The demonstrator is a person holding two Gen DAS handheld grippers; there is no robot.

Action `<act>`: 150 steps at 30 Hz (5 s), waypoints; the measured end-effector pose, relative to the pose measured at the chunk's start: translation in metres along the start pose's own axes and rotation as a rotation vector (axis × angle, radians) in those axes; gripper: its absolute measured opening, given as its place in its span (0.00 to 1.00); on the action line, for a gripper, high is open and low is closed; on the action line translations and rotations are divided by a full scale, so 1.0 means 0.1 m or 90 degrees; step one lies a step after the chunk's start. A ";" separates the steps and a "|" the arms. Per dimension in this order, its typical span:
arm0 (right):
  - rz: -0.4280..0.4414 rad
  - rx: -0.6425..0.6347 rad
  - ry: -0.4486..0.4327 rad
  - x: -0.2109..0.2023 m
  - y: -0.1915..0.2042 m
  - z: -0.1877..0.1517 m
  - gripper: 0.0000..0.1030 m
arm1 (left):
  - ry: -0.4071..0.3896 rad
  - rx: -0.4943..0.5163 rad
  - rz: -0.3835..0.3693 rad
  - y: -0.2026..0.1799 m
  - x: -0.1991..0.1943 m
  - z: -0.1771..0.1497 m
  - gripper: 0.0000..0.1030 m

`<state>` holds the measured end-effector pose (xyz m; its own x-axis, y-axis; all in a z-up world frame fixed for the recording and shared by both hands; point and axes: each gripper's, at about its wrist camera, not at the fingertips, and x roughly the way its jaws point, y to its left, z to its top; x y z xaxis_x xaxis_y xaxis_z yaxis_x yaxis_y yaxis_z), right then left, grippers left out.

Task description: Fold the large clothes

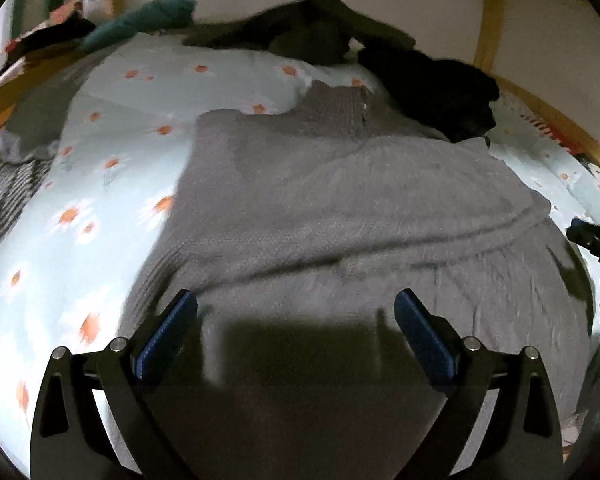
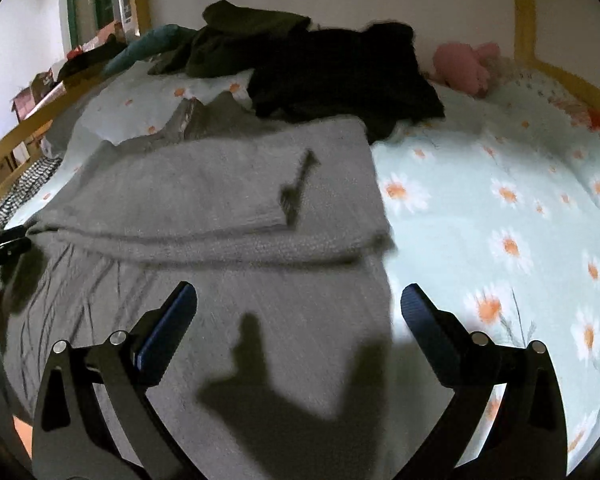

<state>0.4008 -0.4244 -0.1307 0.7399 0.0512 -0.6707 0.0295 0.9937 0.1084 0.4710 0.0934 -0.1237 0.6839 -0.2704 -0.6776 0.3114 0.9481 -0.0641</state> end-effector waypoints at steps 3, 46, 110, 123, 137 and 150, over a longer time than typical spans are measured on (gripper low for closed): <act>0.024 0.035 0.034 0.01 -0.19 -0.28 0.98 | -0.013 -0.024 -0.007 0.18 -0.16 -0.29 0.94; 0.672 0.371 0.007 -0.61 0.12 -1.87 0.16 | 0.056 -0.372 -0.588 0.07 -0.30 -1.52 0.24; 0.591 0.547 -0.075 1.60 -0.97 1.58 0.98 | -0.174 -0.469 -0.413 1.56 1.29 1.56 0.95; 0.328 0.415 -0.050 0.46 -0.90 1.55 0.98 | -0.052 -0.297 -0.404 0.67 0.48 1.30 0.95; 0.427 0.465 0.090 0.42 -0.04 -0.12 0.97 | -0.097 -0.512 -0.435 0.16 0.37 -0.22 0.95; 0.483 0.682 -0.020 0.87 -0.02 0.03 0.97 | -0.129 -0.521 -0.376 -0.03 0.22 -0.35 0.95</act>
<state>0.4671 -0.4219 -0.1870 0.8232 0.5417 -0.1701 0.1067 0.1466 0.9834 0.4622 0.0906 -0.1640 0.6896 -0.6814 -0.2453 0.1410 0.4586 -0.8774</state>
